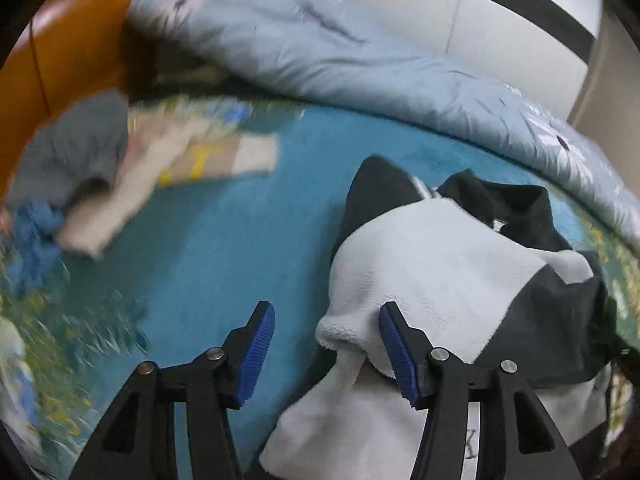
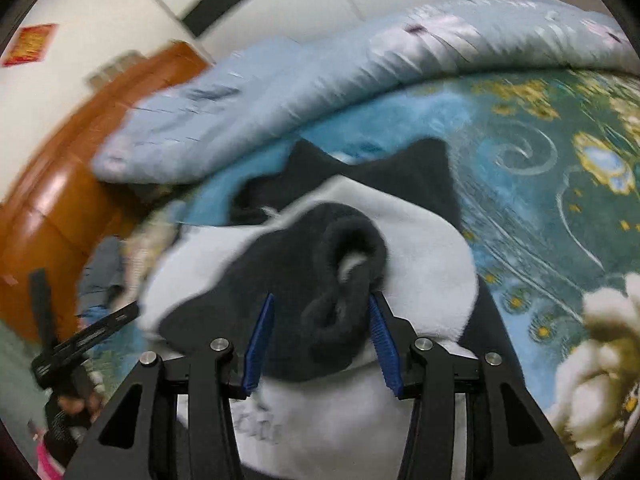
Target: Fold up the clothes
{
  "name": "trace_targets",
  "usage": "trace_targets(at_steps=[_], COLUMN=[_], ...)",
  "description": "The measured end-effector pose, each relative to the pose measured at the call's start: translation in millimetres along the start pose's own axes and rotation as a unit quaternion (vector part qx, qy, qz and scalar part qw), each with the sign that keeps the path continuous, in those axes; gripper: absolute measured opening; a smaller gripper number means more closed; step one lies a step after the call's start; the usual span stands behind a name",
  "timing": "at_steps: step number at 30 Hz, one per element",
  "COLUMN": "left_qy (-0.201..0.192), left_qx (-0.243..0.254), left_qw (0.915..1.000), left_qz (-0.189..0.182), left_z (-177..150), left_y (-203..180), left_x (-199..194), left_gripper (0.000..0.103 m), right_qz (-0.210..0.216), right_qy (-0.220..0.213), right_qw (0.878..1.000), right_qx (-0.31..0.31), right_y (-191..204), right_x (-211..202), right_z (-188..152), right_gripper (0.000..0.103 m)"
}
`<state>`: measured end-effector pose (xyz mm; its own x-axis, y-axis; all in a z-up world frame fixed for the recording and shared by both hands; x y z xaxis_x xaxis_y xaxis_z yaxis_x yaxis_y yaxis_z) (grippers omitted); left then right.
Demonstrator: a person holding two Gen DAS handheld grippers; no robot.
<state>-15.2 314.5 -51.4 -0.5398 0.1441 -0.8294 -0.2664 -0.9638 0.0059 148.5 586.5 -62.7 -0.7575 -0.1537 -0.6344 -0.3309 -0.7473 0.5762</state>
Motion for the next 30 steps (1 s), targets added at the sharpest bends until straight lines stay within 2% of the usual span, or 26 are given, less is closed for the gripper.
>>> trace_targets(at_steps=[2,3,4,7,9,11,13,16,20,24,27,30], left_qy=[0.001,0.000,-0.001,-0.004,-0.001,0.002,0.003,0.003,0.005,0.016,0.037,0.031], left_qx=[-0.011,-0.012,-0.011,-0.010,-0.010,-0.010,-0.005,0.008,0.018,0.018,-0.006,-0.010], left_qw=[0.9998,0.9997,0.9997,0.9995,0.9990,0.9980,0.9973,0.9971,0.9972,0.9972,0.9946,0.9927], left_qz=[-0.017,-0.020,-0.021,-0.029,-0.042,-0.063,-0.073,-0.076,-0.073,-0.070,-0.097,-0.116], left_z=[-3,-4,-5,-6,-6,-5,-6,-8,-9,-11,-10,-10], left_y=[3,2,2,-1,-4,-5,-8,-16,-18,-15,-10,-6], left_x=[2,1,0,-4,-3,2,3,4,11,22,23,5], left_gripper=[0.060,0.061,0.061,0.061,0.061,0.066,0.067,0.070,0.073,0.080,0.080,0.078], right_qz=[-0.004,-0.004,-0.001,0.025,0.036,0.026,0.008,-0.003,0.001,-0.015,-0.029,-0.037], right_qy=[0.007,0.005,0.004,-0.021,-0.060,-0.089,-0.083,-0.053,-0.033,-0.020,-0.014,-0.008], right_qw=[1.000,1.000,1.000,0.999,0.997,0.992,0.993,0.998,0.999,0.999,0.999,0.999], right_qx=[0.018,0.023,0.025,0.003,-0.042,-0.086,-0.083,-0.031,0.023,0.028,0.023,-0.007], right_y=[-5,-6,-5,8,22,29,16,-21,-53,-60,-57,-45], right_x=[5,6,5,-13,-36,-54,-53,-31,-15,-8,-6,-17], right_z=[1,3,7,26,39,47,47,39,26,20,20,20], right_gripper=[0.046,0.039,0.019,0.019,0.018,0.018,0.018,0.018,0.019,0.019,0.020,0.037])
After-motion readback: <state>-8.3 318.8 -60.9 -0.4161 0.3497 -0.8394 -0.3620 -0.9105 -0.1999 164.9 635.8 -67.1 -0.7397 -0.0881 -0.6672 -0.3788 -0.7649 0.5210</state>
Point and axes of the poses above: each gripper's, at about its wrist camera, not at the fingertips, and x roughly the way its jaws point, y to its left, z to its top, the point moved 5 cm from there along x, roughly the way its jaws point, and after that the axes turned 9 degrees about z, right-handed, at the moved point
